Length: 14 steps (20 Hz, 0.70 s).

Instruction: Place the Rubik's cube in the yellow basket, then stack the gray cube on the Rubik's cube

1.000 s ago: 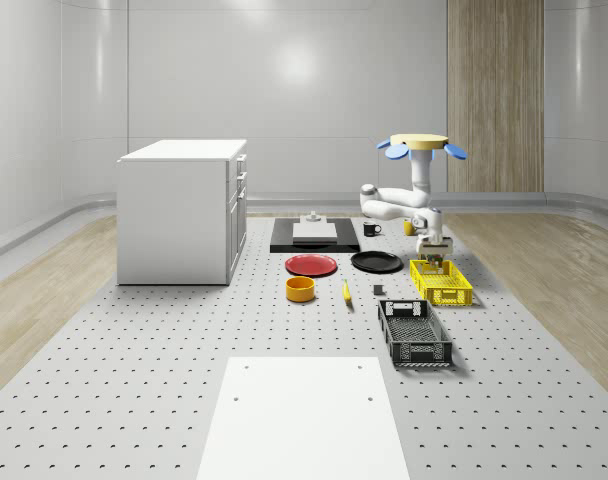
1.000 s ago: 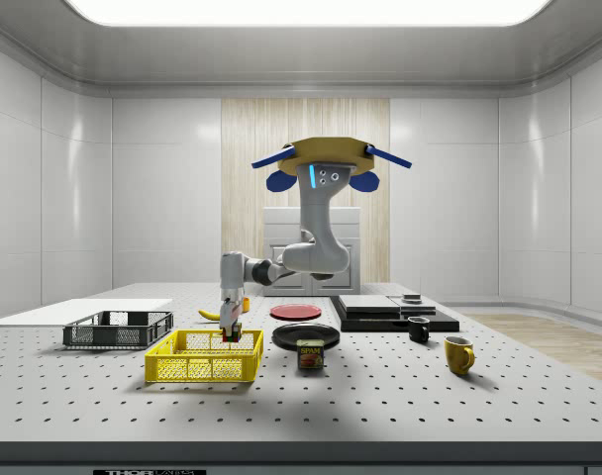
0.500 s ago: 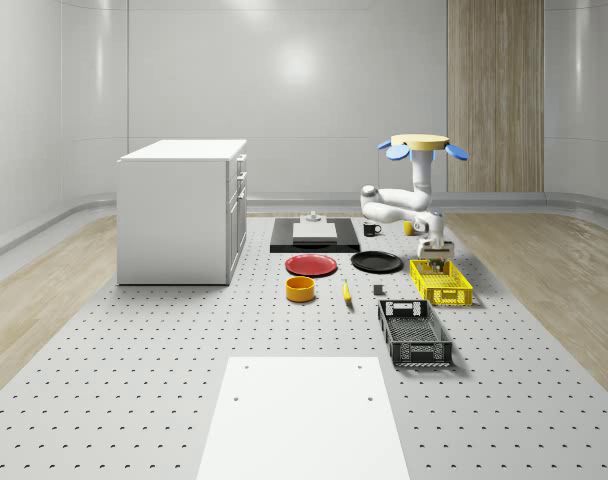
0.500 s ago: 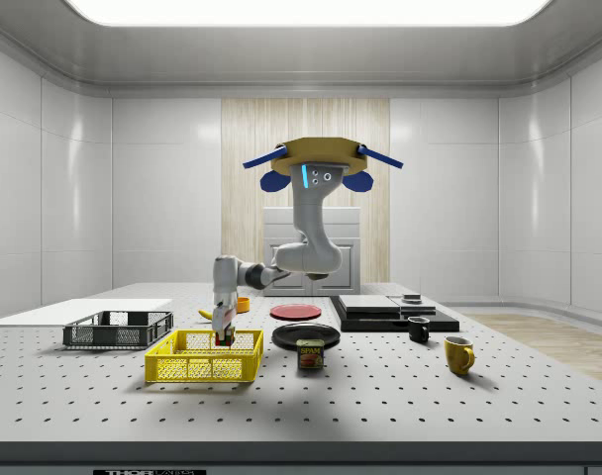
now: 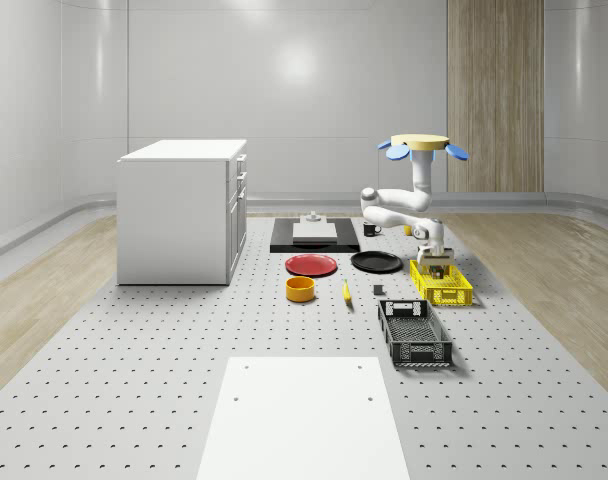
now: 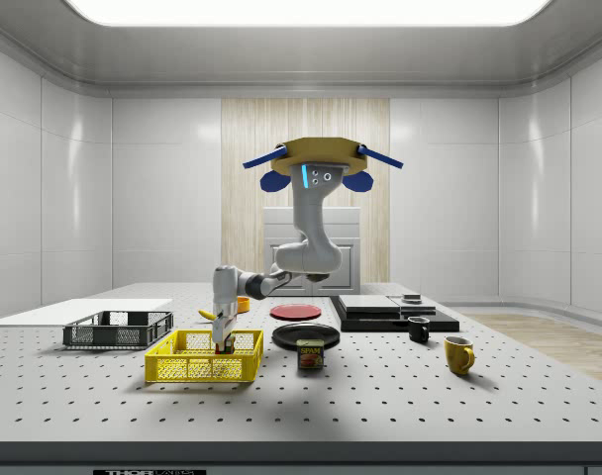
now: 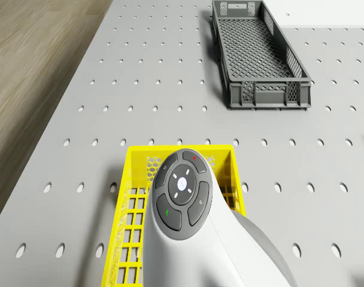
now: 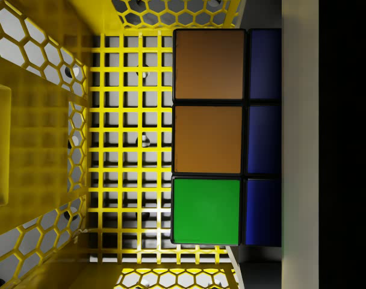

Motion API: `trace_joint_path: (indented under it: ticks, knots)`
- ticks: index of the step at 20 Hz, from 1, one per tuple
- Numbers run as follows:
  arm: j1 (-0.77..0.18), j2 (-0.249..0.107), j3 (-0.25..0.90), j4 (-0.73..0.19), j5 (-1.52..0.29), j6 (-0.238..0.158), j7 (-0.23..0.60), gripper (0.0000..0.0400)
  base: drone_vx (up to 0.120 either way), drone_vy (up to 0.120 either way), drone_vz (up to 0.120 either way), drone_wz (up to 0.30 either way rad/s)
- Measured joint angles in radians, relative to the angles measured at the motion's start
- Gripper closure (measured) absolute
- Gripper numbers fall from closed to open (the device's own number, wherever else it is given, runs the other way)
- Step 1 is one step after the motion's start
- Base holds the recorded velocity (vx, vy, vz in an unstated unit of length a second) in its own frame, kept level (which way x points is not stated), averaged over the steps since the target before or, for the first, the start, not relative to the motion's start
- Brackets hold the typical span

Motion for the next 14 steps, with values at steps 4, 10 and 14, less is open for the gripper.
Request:
trace_joint_path:
  ticks: [4,10,14]
  knots:
    - [-0.009,0.006,-0.037,0.015,-0.036,0.012,0.000,0.0060,0.000,0.000,0.000,0.000]
    - [-0.004,0.014,-0.035,0.013,-0.040,0.001,-0.002,0.0013,0.000,0.000,0.000,0.000]
    - [0.009,0.016,0.009,-0.006,-0.002,-0.023,-0.003,0.0005,0.000,0.000,0.000,0.000]
